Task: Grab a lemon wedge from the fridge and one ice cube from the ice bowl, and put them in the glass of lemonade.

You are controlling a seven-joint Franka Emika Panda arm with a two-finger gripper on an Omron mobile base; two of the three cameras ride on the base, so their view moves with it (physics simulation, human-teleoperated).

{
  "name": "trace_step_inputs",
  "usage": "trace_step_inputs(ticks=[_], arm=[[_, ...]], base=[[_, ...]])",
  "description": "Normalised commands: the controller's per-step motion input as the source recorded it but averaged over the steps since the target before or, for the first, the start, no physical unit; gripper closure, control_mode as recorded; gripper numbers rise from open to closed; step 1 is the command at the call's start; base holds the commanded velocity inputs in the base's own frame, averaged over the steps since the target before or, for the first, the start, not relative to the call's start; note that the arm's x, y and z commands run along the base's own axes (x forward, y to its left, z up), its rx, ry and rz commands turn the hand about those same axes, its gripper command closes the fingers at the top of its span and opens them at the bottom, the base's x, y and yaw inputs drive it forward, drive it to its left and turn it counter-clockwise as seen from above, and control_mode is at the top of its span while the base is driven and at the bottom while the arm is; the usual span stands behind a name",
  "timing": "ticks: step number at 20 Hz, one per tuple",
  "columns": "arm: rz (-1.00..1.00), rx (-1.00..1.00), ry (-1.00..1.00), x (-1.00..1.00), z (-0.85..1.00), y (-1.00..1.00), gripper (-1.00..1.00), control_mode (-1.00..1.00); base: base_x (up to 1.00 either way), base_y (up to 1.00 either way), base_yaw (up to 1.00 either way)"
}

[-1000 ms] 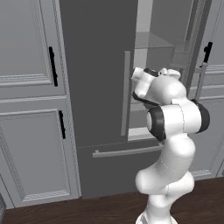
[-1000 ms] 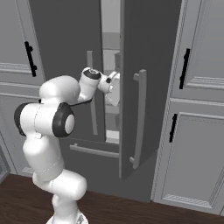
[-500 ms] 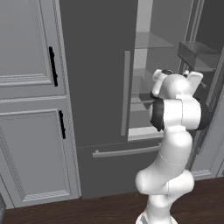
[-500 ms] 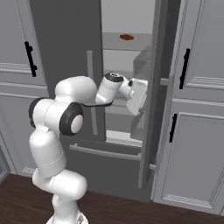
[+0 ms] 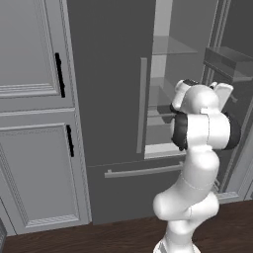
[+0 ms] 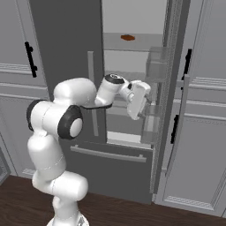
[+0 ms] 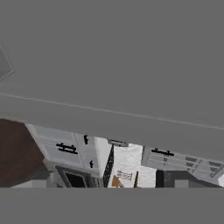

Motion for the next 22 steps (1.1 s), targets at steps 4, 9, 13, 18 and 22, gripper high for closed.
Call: trace_step_inputs(ticks=[4, 9, 13, 18, 22], arm=[[0.19, 0.0, -0.38, -0.32, 0.0, 1.0, -1.0, -1.0], [0.29, 0.46, -0.67, -0.01, -0.26, 0.98, -1.0, -1.0], [0.38, 0.71, -0.56, 0.0, -0.29, 0.78, -1.0, -1.0], [0.48, 0.62, -0.51, 0.0, -0.22, 0.69, -1.0, -1.0], [0.52, 0.28, -0.36, 0.0, 0.54, 0.69, -1.0, -1.0]], base=[[0.0, 0.0, 0.0], [0.0, 0.0, 0.0], [0.0, 0.0, 0.0], [0.0, 0.0, 0.0], [0.0, 0.0, 0.0]])
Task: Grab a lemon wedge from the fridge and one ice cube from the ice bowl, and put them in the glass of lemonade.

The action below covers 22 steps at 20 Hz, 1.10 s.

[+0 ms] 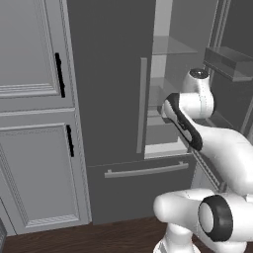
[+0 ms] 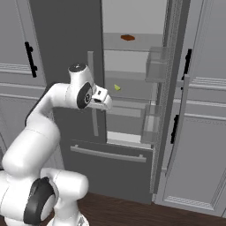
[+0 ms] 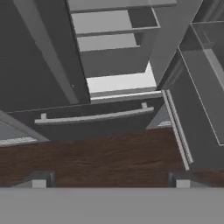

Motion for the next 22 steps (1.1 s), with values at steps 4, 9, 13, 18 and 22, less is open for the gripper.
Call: trace_step_inputs(ticks=[4, 9, 13, 18, 22], arm=[[0.43, 0.02, -0.36, 0.0, 0.91, 0.54, -1.0, -1.0], [0.24, -0.03, -0.19, 0.28, 0.47, 0.34, -1.0, -1.0], [-0.05, -0.12, -0.01, 0.96, -0.09, 0.4, -1.0, -1.0], [-0.22, -0.03, 0.0, 1.0, -0.31, 0.34, -1.0, -1.0], [-0.32, 0.05, 0.0, 0.85, -0.39, 0.03, -1.0, -1.0]], base=[[0.0, 0.0, 0.0], [0.0, 0.0, 0.0], [0.0, 0.0, 0.0], [0.0, 0.0, 0.0], [0.0, 0.0, 0.0]])
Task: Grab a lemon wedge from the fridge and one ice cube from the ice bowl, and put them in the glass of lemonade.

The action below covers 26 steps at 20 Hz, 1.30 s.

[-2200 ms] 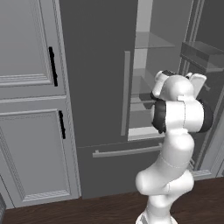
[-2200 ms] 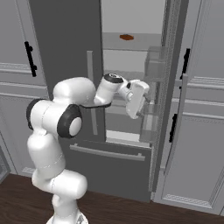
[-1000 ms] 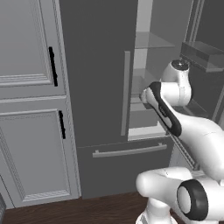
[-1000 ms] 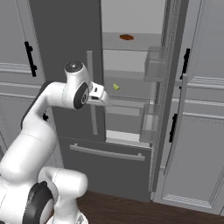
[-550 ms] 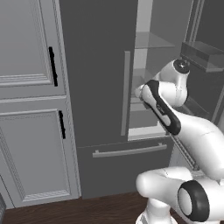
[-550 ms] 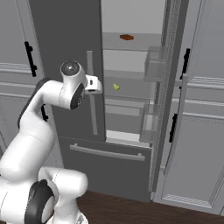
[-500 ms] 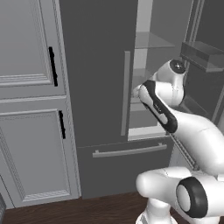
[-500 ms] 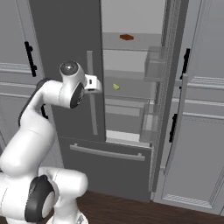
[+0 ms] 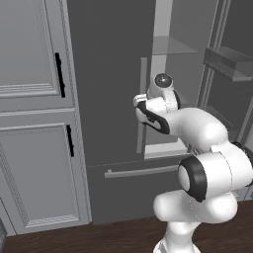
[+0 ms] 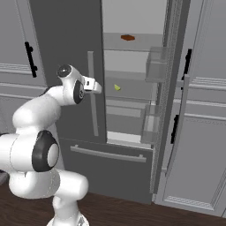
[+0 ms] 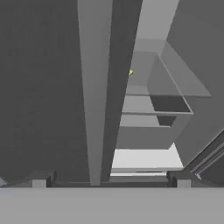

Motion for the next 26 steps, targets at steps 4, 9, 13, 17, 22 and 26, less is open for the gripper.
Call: trace_step_inputs(ticks=[4, 9, 13, 17, 22, 26], arm=[[-0.11, 0.11, 0.0, 0.42, -0.14, 0.0, -1.0, -1.0], [0.2, 0.2, 0.0, 0.06, 0.0, 0.0, -1.0, -1.0], [0.07, 0.0, -0.02, 0.37, -0.05, 0.0, -1.0, -1.0], [0.02, -0.02, 0.01, 0.59, -0.02, 0.0, -1.0, -1.0], [0.0, -0.01, 0.0, 0.34, -0.16, 0.0, -1.0, -1.0], [0.0, -0.01, 0.0, 0.43, -0.36, 0.03, -1.0, -1.0]], base=[[0.0, 0.0, 0.0], [0.0, 0.0, 0.0], [0.0, 0.0, 0.0], [0.0, 0.0, 0.0], [0.0, 0.0, 0.0], [0.0, 0.0, 0.0]])
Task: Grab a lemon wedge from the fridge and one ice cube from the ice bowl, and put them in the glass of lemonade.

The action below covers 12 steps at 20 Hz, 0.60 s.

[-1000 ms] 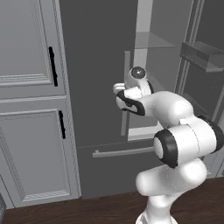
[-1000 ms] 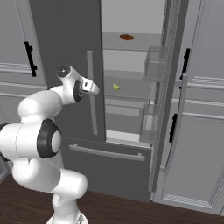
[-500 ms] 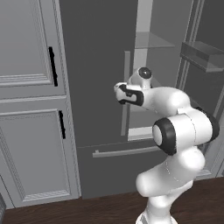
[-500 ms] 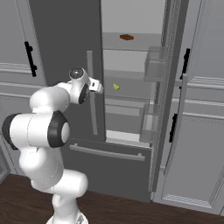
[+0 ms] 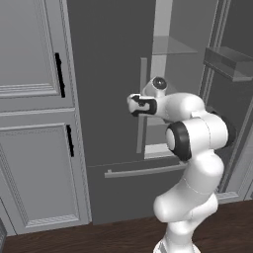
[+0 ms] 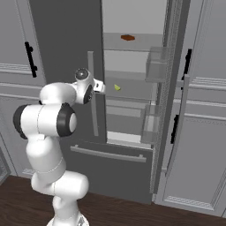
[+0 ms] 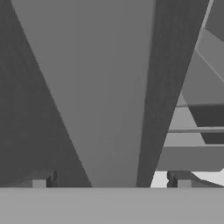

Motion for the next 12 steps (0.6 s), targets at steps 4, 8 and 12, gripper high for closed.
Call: trace_step_inputs(ticks=[4, 8, 12], arm=[[0.0, -0.01, 0.0, 0.51, -0.29, 0.09, -1.0, -1.0], [0.0, 0.0, 0.0, 0.49, -0.23, 0.12, -1.0, -1.0], [0.0, 0.0, 0.0, 0.28, -0.01, 0.14, 1.0, -1.0]], base=[[0.0, 0.0, 0.0], [0.0, 0.0, 0.0], [0.0, 0.0, 0.0]])
